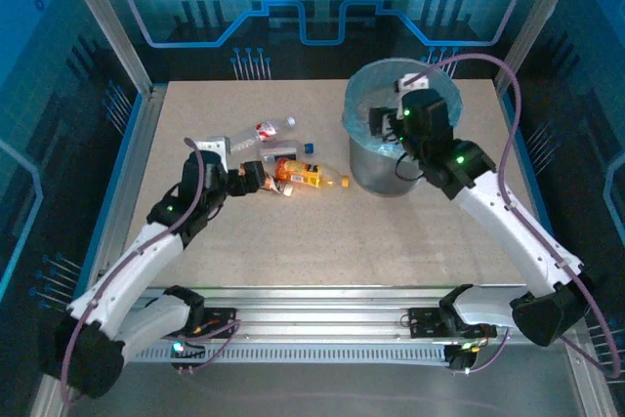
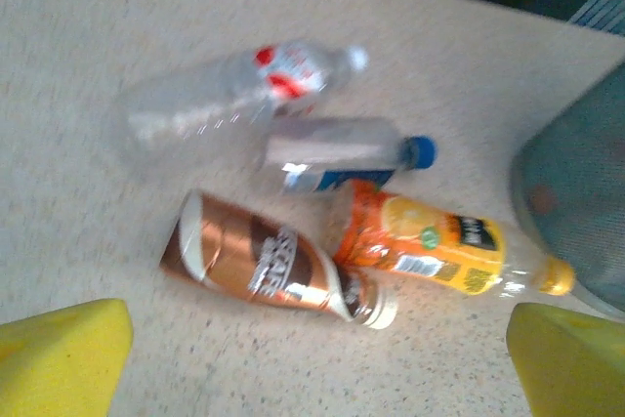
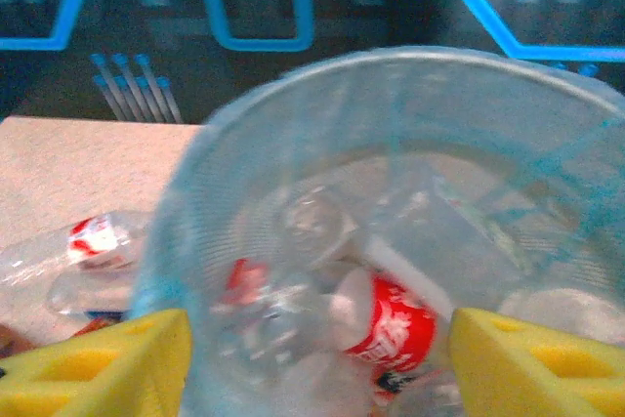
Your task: Put the plastic bottles in the bin
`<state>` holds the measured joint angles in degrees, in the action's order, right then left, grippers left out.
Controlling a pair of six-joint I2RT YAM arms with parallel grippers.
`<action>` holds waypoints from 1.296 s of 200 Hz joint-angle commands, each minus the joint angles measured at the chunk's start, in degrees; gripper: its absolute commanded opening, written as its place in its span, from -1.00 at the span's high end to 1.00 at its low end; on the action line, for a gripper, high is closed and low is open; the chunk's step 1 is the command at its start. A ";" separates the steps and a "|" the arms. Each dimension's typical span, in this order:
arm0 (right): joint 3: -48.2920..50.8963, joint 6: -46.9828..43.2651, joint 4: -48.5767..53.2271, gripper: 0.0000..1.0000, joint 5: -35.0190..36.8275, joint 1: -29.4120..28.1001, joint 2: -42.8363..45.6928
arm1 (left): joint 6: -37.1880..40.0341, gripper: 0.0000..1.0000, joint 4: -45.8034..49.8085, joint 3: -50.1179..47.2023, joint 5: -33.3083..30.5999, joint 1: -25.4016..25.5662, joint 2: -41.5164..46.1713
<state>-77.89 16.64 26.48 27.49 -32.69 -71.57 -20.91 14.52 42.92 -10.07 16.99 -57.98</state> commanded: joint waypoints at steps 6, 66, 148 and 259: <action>1.72 -6.24 -8.11 -0.42 7.29 -7.99 1.77 | -11.97 -0.98 5.57 2.35 6.32 -4.23 -7.47; 2.99 -7.86 -9.34 -0.43 7.01 -14.09 -0.49 | -23.16 -0.98 0.67 7.90 12.43 -6.89 -26.08; 6.10 -7.98 -9.36 -0.44 7.42 -14.42 1.61 | -28.71 -0.90 -5.45 11.10 12.33 -6.93 -38.05; 6.61 -7.30 -7.78 -0.44 6.97 -14.42 2.75 | -28.51 -0.32 -12.83 6.40 12.29 -8.36 -37.50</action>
<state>-71.85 9.13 19.46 33.67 -46.46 -69.97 -49.65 4.27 51.90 1.45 9.74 -98.56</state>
